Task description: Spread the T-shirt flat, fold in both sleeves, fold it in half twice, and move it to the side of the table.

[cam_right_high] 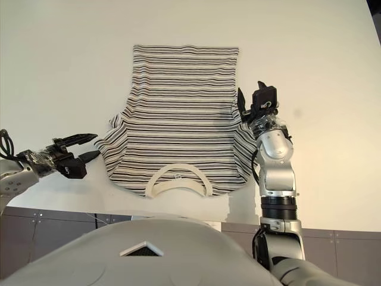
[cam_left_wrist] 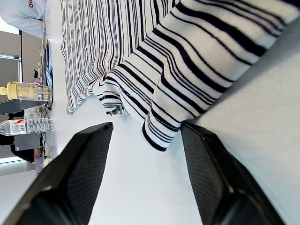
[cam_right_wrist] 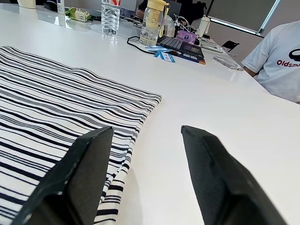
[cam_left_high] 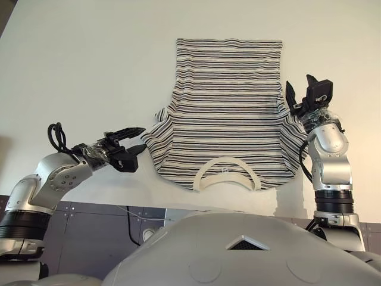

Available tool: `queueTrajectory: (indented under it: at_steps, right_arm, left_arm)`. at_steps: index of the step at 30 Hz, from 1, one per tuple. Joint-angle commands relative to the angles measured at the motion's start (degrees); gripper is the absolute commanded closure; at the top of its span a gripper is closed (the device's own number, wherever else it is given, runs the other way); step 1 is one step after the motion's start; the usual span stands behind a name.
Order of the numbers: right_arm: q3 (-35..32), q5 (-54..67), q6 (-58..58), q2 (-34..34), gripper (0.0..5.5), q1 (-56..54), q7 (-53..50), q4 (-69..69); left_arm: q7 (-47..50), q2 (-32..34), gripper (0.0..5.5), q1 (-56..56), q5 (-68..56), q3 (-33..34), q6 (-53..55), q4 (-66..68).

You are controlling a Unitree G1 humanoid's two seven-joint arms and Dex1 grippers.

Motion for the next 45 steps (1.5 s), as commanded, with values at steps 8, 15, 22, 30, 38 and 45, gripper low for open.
queueTrajectory:
  at_steps: [8,15,22,30,38,45]
  right_arm:
    - [0.5,-0.6,0.2,1.9,2.82,0.2,-0.6,1.2]
    - [0.4,-1.0,0.1,2.7,2.82,1.0,-0.9,1.2]
    - [0.3,-1.1,-0.2,2.8,2.82,0.9,-1.2,2.0]
    - [0.2,-1.4,-0.1,2.9,2.82,1.3,-1.3,2.4]
    - [-0.3,-1.2,0.2,2.9,2.82,1.9,-1.6,2.3]
    - [-0.3,-1.0,0.6,1.9,2.82,0.3,-0.3,3.5]
  left_arm:
    - [-0.1,-1.0,2.82,3.7,10.9,-5.5,11.4,-1.6]
    - [2.8,0.1,3.55,5.4,10.3,-6.3,11.1,-2.0]
    - [6.3,-0.8,4.72,5.3,12.0,-8.6,11.0,-0.7]
    - [11.3,-1.9,5.39,7.4,10.1,-7.3,10.4,-1.3]
    - [23.3,-7.1,5.39,9.3,13.4,-2.6,11.8,-9.1]
    - [22.7,-14.5,5.39,2.8,13.4,-6.6,12.6,-14.7]
